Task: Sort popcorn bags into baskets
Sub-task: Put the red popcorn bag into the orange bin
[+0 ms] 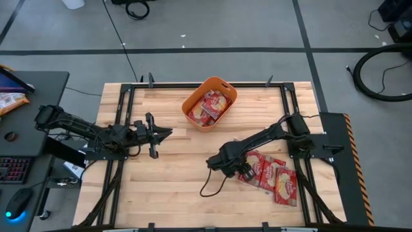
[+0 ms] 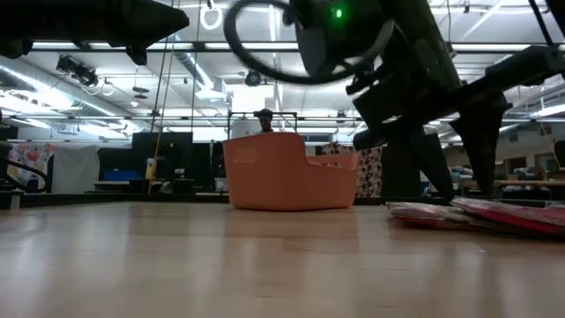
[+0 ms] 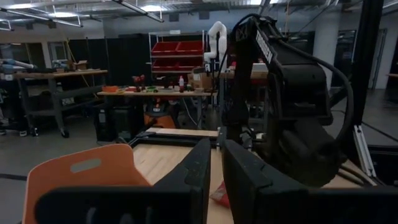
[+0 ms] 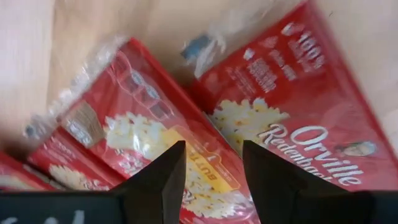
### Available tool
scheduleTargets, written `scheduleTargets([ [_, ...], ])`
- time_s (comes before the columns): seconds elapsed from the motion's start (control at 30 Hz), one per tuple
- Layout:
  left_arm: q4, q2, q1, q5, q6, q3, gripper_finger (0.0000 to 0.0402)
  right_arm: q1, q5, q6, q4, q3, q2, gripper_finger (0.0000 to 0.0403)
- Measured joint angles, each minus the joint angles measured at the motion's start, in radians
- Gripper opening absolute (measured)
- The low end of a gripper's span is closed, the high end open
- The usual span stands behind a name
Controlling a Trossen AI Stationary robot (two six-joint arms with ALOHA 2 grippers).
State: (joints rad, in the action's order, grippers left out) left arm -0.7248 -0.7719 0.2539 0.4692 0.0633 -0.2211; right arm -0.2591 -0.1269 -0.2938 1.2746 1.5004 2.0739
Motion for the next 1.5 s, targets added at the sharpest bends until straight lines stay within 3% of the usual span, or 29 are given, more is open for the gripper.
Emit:
scheduleTargets([
  [0.57,0.038,0.0,0.009,0.0,-0.007,0.0,0.0045,0.048,0.004,-0.207,0.013,-0.048,0.033,0.0145],
  [0.7,0.049,0.0,0.009,0.0,-0.008,-0.001,0.0045,0.046,0.044,-0.224,0.015,-0.066,0.032,0.0113],
  [0.9,0.051,0.0,0.009,0.001,-0.008,-0.001,0.0045,0.045,0.091,-0.233,0.009,-0.071,0.032,0.0018],
  [1.07,0.054,0.0,0.009,0.001,-0.009,-0.001,0.0045,0.045,0.13,-0.195,0.009,-0.071,0.032,0.0016],
  [1.5,0.059,0.0,0.009,0.001,-0.011,-0.001,0.0045,0.059,0.241,-0.056,0.234,0.184,0.035,0.0004],
])
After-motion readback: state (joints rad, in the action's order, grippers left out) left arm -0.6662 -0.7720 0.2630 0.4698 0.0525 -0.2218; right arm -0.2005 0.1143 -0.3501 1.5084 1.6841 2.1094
